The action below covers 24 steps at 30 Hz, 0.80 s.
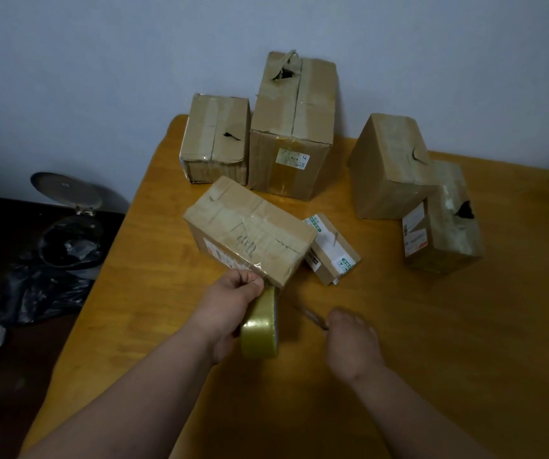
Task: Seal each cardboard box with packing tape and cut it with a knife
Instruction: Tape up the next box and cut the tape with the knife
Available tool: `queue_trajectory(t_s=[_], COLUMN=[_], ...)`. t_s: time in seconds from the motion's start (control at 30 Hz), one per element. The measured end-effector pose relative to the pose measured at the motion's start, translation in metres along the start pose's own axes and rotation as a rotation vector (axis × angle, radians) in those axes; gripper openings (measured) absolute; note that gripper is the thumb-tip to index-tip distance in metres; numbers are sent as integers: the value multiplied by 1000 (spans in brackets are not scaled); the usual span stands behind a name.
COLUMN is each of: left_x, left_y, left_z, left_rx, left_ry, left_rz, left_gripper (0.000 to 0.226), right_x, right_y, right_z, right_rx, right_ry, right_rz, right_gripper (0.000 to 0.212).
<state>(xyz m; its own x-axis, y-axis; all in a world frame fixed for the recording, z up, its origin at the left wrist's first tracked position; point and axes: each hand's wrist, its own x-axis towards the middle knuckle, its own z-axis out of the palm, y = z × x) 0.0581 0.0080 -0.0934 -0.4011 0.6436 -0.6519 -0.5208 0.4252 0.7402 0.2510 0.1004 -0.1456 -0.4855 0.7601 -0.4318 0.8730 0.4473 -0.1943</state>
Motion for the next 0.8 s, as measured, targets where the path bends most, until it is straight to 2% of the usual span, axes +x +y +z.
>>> queue_trajectory(t_s=[0.07, 0.1, 0.13, 0.2, 0.27, 0.33, 0.4, 0.5, 0.57, 0.67, 0.8], left_x=[0, 0, -1, -3, -4, -6, -8, -11, -14, -21, -23], left_y=[1, 2, 3, 5, 6, 5, 4, 5, 7, 6, 4], left_z=[0, 0, 1, 1, 0, -1, -4, -9, -10, -8, -10], left_rx=[-9, -20, -32, -70, -116, -160, -170, -162, -109, -28, -141], left_ry=[-12, -20, -31, -58, -98, -129, -152, -196, -213, -225, -304], left_rz=[-4, -5, -6, -14, -18, -24, -41, -83, -115, -184, -216], left_gripper=[8, 8, 7, 5, 13, 16, 19, 37, 50, 57, 68], right_x=[-6, -8, -8, -4, 5, 17, 26, 31, 33, 34, 34], right_y=[0, -4, -11, -36, -66, -87, -93, -90, -90, -91, -93], right_z=[-15, -25, -35, -59, -80, -90, -89, -82, -81, -86, -92], right_rx=[399, 547, 612, 649, 552, 364, 223, 169, 156, 184, 191], right_ry=[66, 150, 272, 475, 518, 418, 259, 126, 83, 59, 21], right_rz=[95, 101, 60, -136, -350, -429, -415, -390, -379, -349, -323], right_gripper=[3, 3, 2, 4, 18, 45, 58, 64, 67, 68, 69])
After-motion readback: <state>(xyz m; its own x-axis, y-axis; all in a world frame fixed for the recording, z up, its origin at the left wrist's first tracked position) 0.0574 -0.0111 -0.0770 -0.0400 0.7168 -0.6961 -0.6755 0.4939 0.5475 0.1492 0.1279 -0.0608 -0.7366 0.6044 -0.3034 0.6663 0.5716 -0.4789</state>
